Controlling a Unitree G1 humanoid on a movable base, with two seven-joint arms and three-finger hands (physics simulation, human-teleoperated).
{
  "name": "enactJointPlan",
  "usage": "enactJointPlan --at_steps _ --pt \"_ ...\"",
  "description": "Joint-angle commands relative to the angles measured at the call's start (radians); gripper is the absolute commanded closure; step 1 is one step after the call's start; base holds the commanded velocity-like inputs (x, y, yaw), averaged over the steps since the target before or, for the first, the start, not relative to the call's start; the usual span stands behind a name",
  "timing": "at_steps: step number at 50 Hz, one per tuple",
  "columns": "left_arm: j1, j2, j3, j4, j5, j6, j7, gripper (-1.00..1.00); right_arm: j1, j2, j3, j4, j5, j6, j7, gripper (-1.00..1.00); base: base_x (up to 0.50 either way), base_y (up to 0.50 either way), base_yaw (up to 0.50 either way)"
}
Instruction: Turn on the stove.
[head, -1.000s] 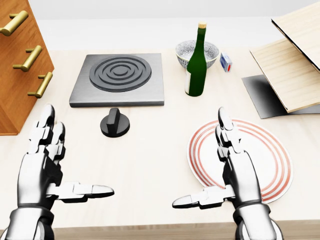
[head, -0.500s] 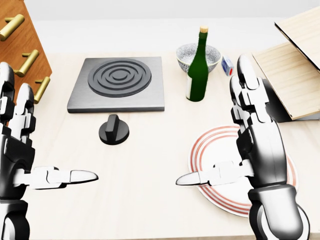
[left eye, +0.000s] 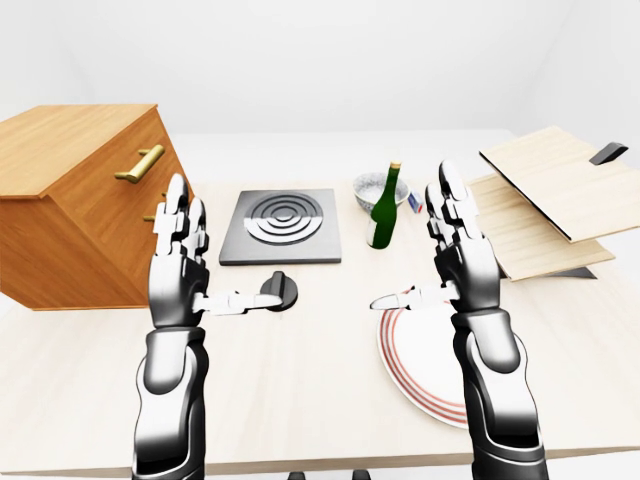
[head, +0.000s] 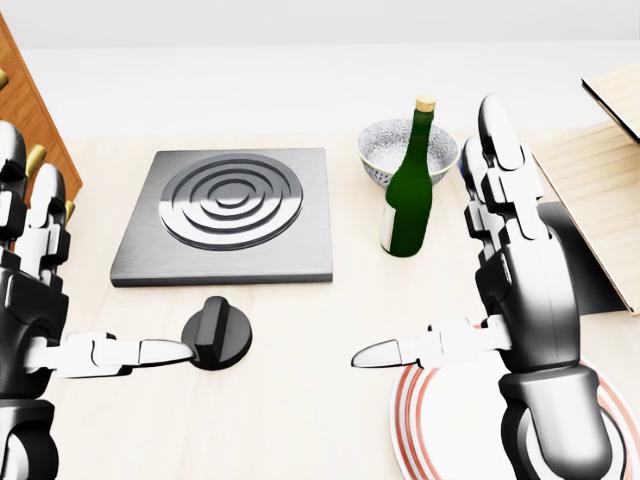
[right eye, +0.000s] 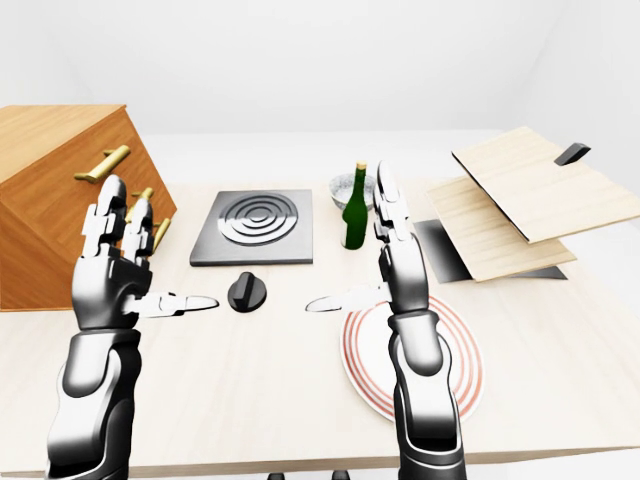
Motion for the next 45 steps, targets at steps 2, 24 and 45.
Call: enactJointPlan --at_steps 2,24,45 --pt "0.006 -0.002 -0.005 0.017 0.005 0.000 -0.001 -1.00 0.002 0.004 0.012 -0.022 -0.003 0.000 0.004 -1.00 0.00 0.00 0.00" --pt "-0.027 -0.002 -0.025 0.202 -0.038 0.000 -0.011 -1.00 0.013 0.009 0.022 -0.017 -0.006 0.000 0.006 -1.00 0.00 0.00 0.00" --pt "-0.016 0.004 -0.038 0.427 0.022 -0.025 -0.013 -1.00 0.004 0.009 0.021 -0.023 -0.004 0.000 0.004 -1.00 0.00 0.00 0.00"
